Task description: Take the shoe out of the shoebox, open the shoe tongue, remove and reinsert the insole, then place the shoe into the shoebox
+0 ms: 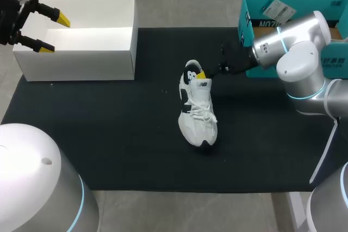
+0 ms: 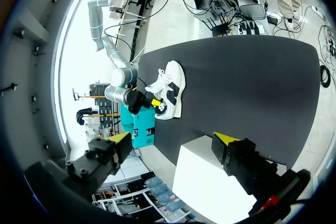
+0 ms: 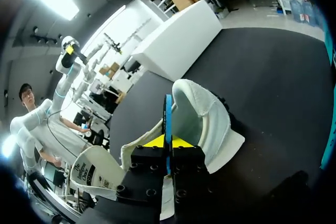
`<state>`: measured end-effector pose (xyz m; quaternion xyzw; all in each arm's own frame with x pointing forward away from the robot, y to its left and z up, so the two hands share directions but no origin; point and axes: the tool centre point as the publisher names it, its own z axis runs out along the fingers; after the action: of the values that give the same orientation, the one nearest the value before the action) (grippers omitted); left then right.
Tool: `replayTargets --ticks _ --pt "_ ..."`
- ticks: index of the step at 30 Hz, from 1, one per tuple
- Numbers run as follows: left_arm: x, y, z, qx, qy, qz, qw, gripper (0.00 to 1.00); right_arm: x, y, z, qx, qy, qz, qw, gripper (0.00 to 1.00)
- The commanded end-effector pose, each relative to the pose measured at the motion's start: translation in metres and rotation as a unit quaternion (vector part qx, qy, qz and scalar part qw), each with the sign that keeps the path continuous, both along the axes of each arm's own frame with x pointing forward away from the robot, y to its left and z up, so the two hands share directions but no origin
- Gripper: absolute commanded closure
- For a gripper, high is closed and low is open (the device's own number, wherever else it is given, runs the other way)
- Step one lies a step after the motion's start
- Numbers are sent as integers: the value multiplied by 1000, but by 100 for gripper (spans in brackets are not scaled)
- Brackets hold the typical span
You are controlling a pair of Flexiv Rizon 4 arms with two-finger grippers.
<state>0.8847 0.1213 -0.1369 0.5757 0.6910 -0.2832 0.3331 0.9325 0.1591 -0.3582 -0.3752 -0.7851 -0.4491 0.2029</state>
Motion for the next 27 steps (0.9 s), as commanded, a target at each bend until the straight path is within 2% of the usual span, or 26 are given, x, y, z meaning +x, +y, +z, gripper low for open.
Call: replayTargets --ticks 1,12,13,14,16,18,21,22,25,26,27 --pt "0 0 1 2 1 0 1000 0 -5 2 -3 0 6 0 1000 100" --pt "0 0 1 2 1 0 1000 0 -15 4 -8 -6 28 16 999 100" --pt "0 0 1 2 1 0 1000 0 -14 3 -7 -7 25 15 1000 94" --pt "0 0 1 2 1 0 1000 0 -12 2 -6 -9 22 13 1000 66" --pt "0 0 1 2 1 0 1000 0 -8 1 -2 -14 15 12 1000 34" --pt "0 0 1 2 1 0 1000 0 -4 -1 -1 -18 9 13 1000 21" --pt "0 0 1 2 1 0 1000 0 3 -1 3 -21 2 15 1000 25" --pt "0 0 1 2 1 0 1000 0 4 -1 5 -21 1 16 1000 31" --pt "0 0 1 2 1 0 1000 0 7 -1 5 -21 -1 18 1000 61" --pt "0 0 1 2 1 0 1000 0 8 -1 4 -21 -1 19 1000 74" --pt "0 0 1 2 1 0 1000 0 9 0 4 -21 -1 20 1000 95"
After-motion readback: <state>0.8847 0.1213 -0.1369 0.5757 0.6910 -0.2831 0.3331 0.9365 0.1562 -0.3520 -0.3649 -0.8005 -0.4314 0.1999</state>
